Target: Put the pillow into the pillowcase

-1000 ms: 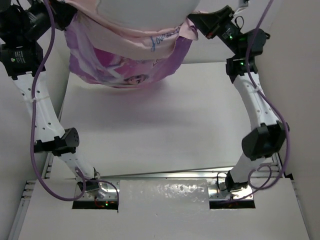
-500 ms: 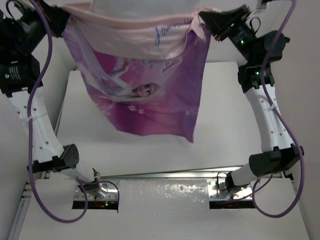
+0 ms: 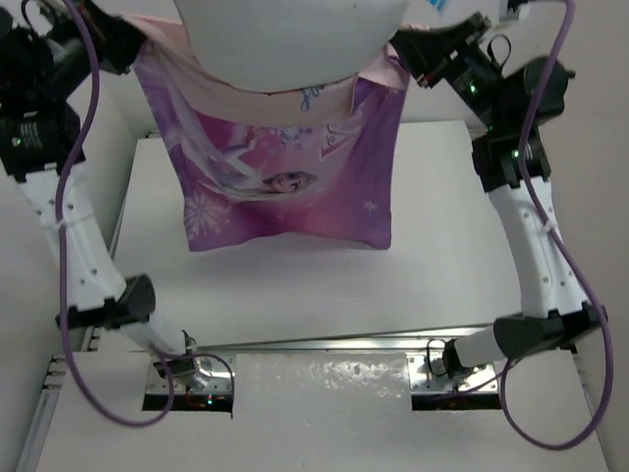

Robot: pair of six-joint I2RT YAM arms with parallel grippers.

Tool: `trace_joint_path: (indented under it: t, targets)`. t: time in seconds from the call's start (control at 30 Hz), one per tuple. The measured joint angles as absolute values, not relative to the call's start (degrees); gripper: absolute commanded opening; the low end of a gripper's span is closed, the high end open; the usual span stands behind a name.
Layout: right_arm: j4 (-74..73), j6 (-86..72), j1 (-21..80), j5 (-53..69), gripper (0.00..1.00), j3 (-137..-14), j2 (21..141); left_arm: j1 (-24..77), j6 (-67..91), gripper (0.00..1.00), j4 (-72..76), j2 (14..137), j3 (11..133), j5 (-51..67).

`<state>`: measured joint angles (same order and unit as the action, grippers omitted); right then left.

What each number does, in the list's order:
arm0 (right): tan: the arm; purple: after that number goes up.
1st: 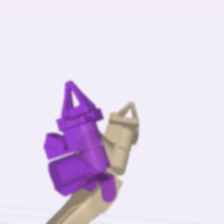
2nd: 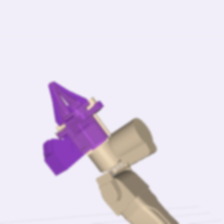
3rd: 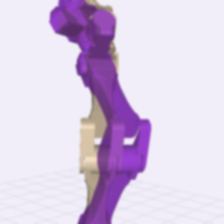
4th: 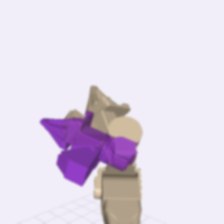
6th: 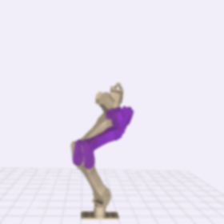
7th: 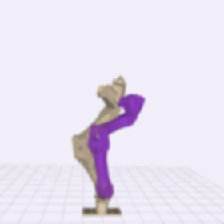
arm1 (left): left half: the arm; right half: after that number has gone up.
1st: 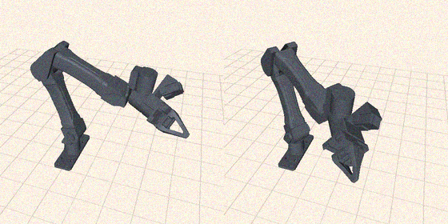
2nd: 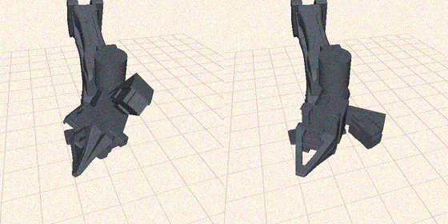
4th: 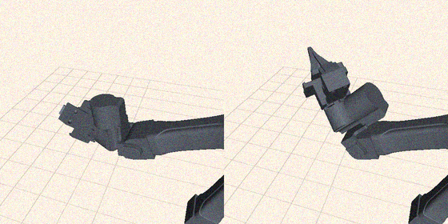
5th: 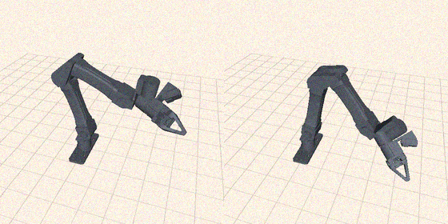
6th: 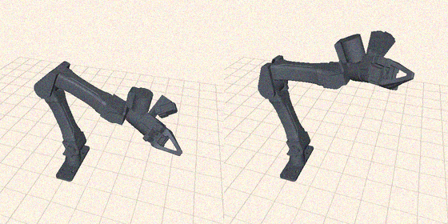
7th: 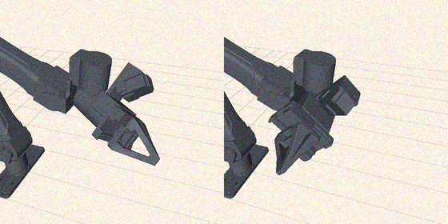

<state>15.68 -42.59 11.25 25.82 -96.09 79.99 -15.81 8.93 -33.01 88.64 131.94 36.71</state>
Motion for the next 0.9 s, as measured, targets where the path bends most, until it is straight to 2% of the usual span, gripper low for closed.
trace_joint_path:
  t: [0.07, 0.1, 0.17, 0.2, 0.27, 0.3, 0.37, 0.43, 0.47, 0.53, 0.6, 0.63, 0.7, 0.77, 0.83, 0.9]
  targets:
    - [8.3, -41.2, 12.3, 28.6, 0.00, -109.8, 86.8, -15.7, 10.3, 0.00, -38.8, 97.1, 148.6, 39.9]
    - [6.5, -40.2, 12.8, 28.5, 0.00, -117.2, 91.2, -15.7, 11.5, 0.00, -35.0, 100.5, 153.2, 40.1]
    - [4.1, -38.4, 12.8, 25.9, 0.00, -130.9, 99.2, -16.7, 12.8, 0.00, -27.0, 99.3, 145.3, 37.7]
    - [5.1, -37.4, 12.6, 24.3, 0.00, -130.4, 99.1, -17.2, 13.6, 0.00, -27.1, 99.2, 145.1, 37.7]
    - [9.0, -36.4, 12.3, 21.9, 0.00, -116.2, 91.6, -17.4, 13.8, 0.00, -26.5, 98.0, 144.1, 39.0]
    - [12.0, -36.1, 12.2, 21.1, 0.00, -104.6, 85.1, -17.3, 13.7, 0.00, -25.4, 95.1, 139.7, 39.8]
    - [12.2, -35.7, 12.2, 20.4, 0.00, -94.5, 79.6, -16.9, 12.2, 0.00, -26.2, 87.4, 125.4, 41.5]
    - [8.4, -35.3, 12.2, 22.7, 0.00, -98.3, 82.2, -16.6, 10.7, 0.00, -36.2, 89.4, 127.0, 44.0]
    - [2.2, -34.9, 12.4, 24.1, 0.00, -104.8, 85.9, -16.6, 10.8, 0.00, -41.4, 92.7, 134.8, 45.3]
    - [-2.9, -33.6, 12.6, 23.2, 0.00, -122.3, 97.0, -16.5, 10.3, 0.00, -37.2, 98.0, 142.4, 43.1]
    - [-3.0, -32.6, 12.5, 21.0, 0.00, -130.6, 101.1, -17.6, 9.0, 0.00, -31.4, 98.0, 138.8, 40.1]
    - [-0.9, -32.3, 12.4, 20.4, 0.00, -129.1, 100.0, -17.8, 8.0, 0.00, -30.6, 97.0, 137.6, 39.1]
    - [5.9, -31.9, 12.5, 19.2, 0.00, -113.5, 90.2, -17.7, 6.2, 0.00, -29.8, 94.5, 137.1, 38.9]
    - [10.9, -32.1, 12.5, 18.5, 0.00, -97.9, 79.7, -17.5, 3.6, 0.00, -29.7, 86.7, 128.1, 40.0]
    - [14.1, -33.6, 12.5, 19.5, 0.00, -90.5, 75.7, -17.2, -0.1, 0.00, -32.9, 81.1, 118.0, 40.7]
    - [16.6, -36.0, 12.5, 21.8, 0.00, -87.0, 76.5, -17.2, -3.7, 0.00, -42.3, 81.1, 117.8, 41.7]
